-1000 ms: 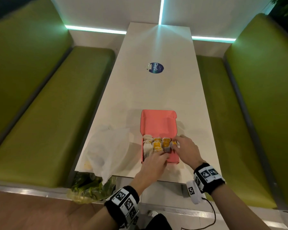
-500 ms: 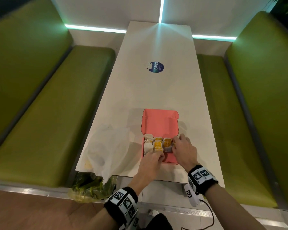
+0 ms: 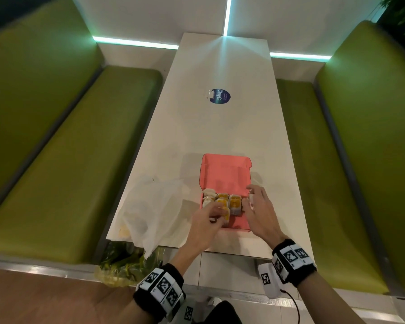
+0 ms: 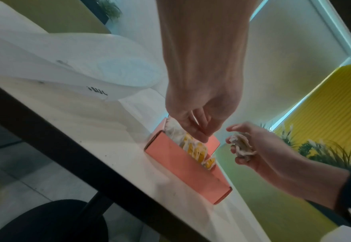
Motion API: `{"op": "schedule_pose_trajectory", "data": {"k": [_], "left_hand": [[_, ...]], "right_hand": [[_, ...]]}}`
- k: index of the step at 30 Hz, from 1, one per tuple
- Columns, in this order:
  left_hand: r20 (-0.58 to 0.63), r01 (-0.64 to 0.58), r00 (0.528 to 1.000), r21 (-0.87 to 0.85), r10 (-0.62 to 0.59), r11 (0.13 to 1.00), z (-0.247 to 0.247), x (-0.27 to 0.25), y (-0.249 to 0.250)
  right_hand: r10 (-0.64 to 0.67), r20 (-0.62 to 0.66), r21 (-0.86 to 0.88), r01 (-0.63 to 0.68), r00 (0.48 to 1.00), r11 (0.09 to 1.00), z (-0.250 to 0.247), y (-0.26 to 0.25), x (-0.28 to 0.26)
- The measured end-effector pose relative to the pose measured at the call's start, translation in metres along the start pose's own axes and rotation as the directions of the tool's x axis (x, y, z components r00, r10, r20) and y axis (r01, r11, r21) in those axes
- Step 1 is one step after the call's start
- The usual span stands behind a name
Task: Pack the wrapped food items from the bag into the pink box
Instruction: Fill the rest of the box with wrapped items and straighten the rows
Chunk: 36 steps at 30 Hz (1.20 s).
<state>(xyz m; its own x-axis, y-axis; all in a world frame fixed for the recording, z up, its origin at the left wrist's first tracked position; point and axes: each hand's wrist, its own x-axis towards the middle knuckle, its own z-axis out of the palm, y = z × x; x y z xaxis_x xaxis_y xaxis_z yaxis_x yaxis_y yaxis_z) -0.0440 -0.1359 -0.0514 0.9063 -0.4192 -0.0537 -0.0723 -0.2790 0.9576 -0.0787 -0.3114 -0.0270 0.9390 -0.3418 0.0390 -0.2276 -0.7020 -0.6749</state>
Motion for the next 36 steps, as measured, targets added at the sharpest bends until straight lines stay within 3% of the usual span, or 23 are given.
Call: {"op": "schedule_pose_trajectory", "data": {"k": [1,3,6,10,15,19,24,29,31,36], "left_hand": [[-0.008,0.002,1.000,-0.040,-0.002,0.999,-0.003,0.000,0.003],[-0.033,-0.001,0.999,-0.108,-0.003,0.994,-0.008,0.001,0.011],[-0.058,-0.021,0.998,-0.167,0.012,0.986,-0.017,0.003,0.032],[-0.035,-0.144,0.989,-0.146,0.141,0.979,-0.029,0.007,0.064],[0.067,-0.273,0.961,0.072,0.268,0.959,-0.040,0.019,0.067],[0.028,-0.256,0.967,0.099,0.255,0.962,-0.044,0.019,0.066],[-0.104,-0.177,0.980,-0.088,0.168,0.980,-0.047,0.016,0.075],[-0.151,-0.140,0.983,-0.220,0.108,0.965,-0.052,0.020,0.074],[-0.139,-0.146,0.983,-0.213,0.117,0.966,-0.054,0.021,0.075],[-0.139,-0.157,0.982,-0.230,0.128,0.960,-0.053,0.020,0.077]], "right_hand": [[0.010,-0.021,0.169,-0.007,1.000,0.986,-0.002,-0.006,-0.003],[0.049,-0.018,0.486,-0.034,0.999,0.874,-0.008,-0.022,-0.007],[0.034,0.078,0.707,-0.080,0.996,0.703,-0.010,-0.041,-0.008],[-0.034,0.131,0.719,-0.071,0.991,0.692,-0.012,-0.060,-0.006],[-0.043,0.196,0.728,-0.116,0.980,0.676,-0.017,-0.079,-0.007],[-0.007,0.273,0.724,-0.201,0.962,0.659,-0.015,-0.080,-0.005],[0.023,0.342,0.668,-0.260,0.939,0.697,-0.011,-0.077,-0.012],[0.104,0.280,0.612,-0.261,0.954,0.746,-0.005,-0.069,-0.020],[0.121,0.223,0.663,-0.242,0.967,0.708,-0.005,-0.070,-0.022],[0.029,0.068,0.691,-0.068,0.997,0.720,-0.008,-0.081,-0.016]]}}
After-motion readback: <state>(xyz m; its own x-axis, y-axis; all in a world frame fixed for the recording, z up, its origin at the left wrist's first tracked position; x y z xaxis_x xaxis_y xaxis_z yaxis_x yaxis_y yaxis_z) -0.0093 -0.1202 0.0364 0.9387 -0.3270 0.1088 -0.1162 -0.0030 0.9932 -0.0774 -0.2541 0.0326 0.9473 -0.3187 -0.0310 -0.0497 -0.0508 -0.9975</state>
